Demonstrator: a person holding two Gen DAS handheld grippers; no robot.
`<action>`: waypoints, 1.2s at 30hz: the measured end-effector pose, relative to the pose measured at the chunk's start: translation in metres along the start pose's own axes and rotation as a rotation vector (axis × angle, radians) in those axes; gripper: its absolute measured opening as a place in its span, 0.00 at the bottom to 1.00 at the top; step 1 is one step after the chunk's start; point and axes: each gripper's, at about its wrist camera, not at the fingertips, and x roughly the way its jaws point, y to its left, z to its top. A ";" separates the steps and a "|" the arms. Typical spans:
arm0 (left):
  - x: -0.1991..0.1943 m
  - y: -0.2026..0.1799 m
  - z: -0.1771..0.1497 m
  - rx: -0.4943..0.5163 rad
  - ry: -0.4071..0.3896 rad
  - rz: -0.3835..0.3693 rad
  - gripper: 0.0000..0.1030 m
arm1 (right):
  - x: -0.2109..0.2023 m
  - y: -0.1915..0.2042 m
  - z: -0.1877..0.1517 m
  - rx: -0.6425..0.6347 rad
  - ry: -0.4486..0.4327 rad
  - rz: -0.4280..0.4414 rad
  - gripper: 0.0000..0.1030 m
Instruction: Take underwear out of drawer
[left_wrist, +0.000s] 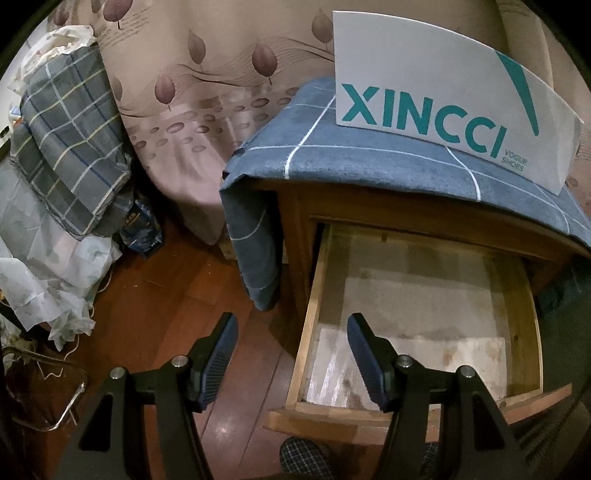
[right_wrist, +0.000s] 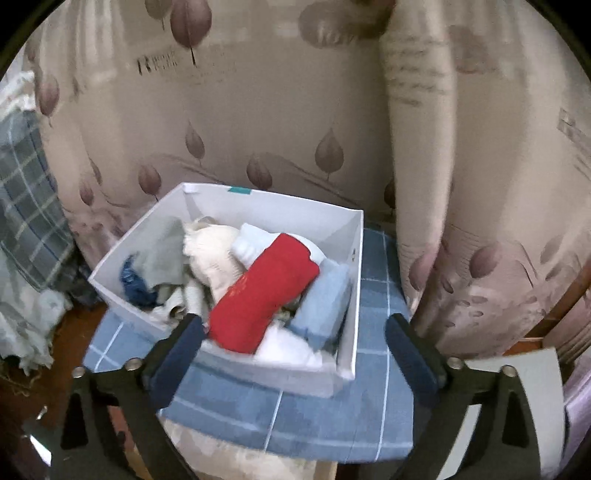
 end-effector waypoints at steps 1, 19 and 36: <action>-0.001 0.000 0.000 -0.001 -0.001 -0.005 0.61 | -0.005 0.000 -0.012 0.006 -0.004 0.000 0.98; -0.018 -0.027 -0.020 0.093 0.008 -0.046 0.61 | 0.040 -0.004 -0.223 0.147 0.221 -0.034 0.98; -0.015 -0.030 -0.022 0.097 0.024 -0.059 0.61 | 0.049 0.021 -0.238 0.060 0.242 -0.021 0.98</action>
